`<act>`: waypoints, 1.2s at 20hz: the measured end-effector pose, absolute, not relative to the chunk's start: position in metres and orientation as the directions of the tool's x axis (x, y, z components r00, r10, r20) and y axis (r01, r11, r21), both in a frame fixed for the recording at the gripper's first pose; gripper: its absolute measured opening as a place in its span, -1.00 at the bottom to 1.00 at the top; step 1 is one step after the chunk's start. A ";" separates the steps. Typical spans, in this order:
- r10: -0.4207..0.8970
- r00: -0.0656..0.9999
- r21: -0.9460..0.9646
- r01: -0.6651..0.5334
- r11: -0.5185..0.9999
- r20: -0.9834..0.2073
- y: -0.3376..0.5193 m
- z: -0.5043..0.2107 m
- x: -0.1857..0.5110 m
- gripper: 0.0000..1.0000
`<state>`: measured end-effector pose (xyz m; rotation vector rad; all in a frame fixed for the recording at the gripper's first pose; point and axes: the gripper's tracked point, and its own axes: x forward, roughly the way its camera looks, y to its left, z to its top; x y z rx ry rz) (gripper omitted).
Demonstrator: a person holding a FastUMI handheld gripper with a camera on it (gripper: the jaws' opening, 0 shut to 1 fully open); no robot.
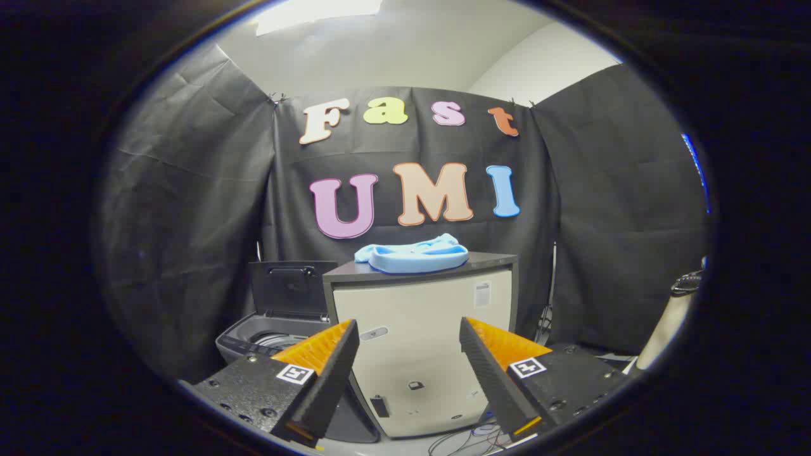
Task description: Put the clothes into the washing machine and then close the washing machine lid.
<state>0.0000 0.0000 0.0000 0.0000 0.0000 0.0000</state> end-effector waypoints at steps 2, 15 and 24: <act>0.001 1.000 0.012 -0.001 1.000 0.001 0.000 0.002 0.003 0.93; 0.037 0.999 -0.002 -0.037 0.999 0.036 0.019 0.024 0.027 0.94; 0.089 0.995 -0.027 -0.088 0.996 0.041 0.023 0.105 0.114 0.93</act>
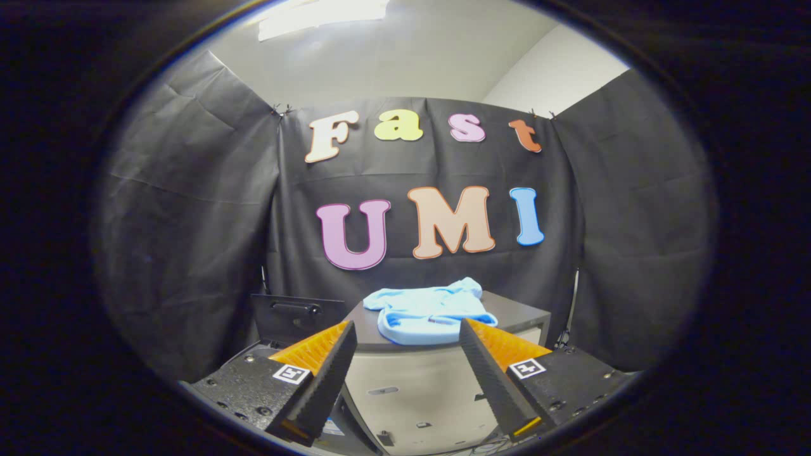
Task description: Put the clothes into the washing machine and then close the washing machine lid.
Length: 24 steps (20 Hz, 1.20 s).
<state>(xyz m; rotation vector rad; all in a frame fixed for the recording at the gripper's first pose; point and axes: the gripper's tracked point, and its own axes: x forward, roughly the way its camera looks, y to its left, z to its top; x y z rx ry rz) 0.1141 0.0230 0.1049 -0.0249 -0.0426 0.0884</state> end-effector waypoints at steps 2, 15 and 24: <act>0.102 0.995 -0.060 -0.102 0.993 -0.008 0.027 0.112 0.148 0.94; -0.116 0.898 -0.162 0.051 0.986 -0.425 0.013 0.043 0.331 0.95; -0.136 0.755 -0.076 0.113 0.991 -0.641 0.003 -0.009 0.339 0.92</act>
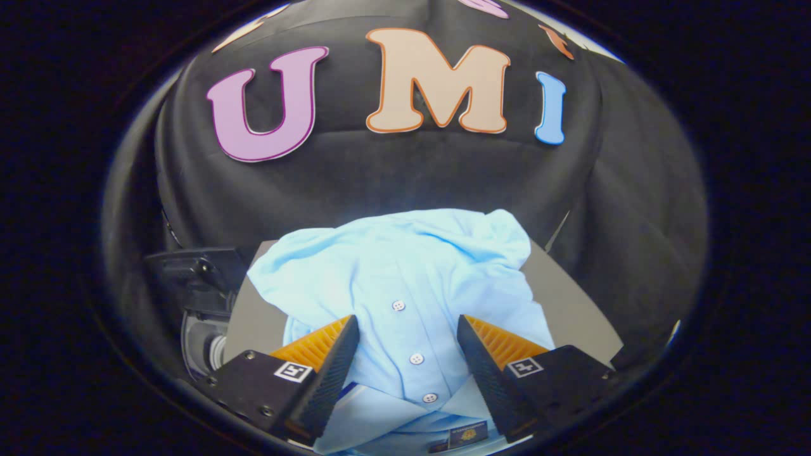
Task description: Put the clothes into the washing machine and then close the washing machine lid.
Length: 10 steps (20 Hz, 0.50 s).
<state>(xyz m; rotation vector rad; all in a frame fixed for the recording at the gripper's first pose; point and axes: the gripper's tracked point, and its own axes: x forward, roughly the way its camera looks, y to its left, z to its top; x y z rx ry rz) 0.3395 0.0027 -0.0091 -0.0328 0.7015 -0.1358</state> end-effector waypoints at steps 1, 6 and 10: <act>-0.122 0.774 -0.074 0.097 0.993 -0.621 0.003 -0.007 0.343 0.98; -0.095 0.782 0.005 0.124 0.992 -0.616 0.010 -0.010 0.353 -0.15; -0.097 0.774 -0.055 0.080 0.995 -0.625 0.010 -0.013 0.351 -0.77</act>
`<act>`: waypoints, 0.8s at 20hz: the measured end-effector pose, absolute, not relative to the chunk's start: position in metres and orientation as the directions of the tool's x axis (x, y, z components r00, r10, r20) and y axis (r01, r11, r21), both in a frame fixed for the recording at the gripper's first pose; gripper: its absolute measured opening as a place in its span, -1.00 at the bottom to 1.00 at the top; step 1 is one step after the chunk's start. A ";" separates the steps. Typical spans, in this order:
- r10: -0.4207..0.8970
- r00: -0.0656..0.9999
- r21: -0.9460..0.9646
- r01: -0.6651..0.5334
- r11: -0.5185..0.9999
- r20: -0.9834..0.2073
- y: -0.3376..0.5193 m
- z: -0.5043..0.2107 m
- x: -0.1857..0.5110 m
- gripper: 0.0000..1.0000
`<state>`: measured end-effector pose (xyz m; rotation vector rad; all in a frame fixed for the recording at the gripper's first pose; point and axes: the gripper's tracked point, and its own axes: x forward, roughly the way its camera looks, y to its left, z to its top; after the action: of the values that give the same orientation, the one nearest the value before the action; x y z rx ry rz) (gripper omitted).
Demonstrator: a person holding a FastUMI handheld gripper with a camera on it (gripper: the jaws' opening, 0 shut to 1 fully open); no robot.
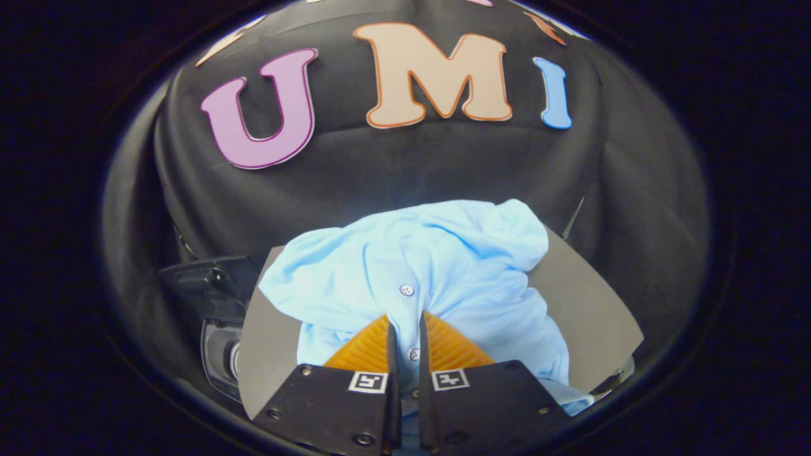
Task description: Put the clothes into the washing machine and then close the washing machine lid.
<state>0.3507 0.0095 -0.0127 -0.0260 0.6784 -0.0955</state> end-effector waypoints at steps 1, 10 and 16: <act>-0.117 0.783 -0.038 0.118 0.992 -0.611 0.009 -0.009 0.351 -0.77; -0.202 0.822 -0.062 0.201 0.978 -0.533 0.022 0.011 0.336 -0.94; -0.146 0.876 -0.067 0.130 0.989 -0.460 0.039 0.061 0.344 -0.95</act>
<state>0.3437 0.0385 0.0612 -0.0340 0.4827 -0.1444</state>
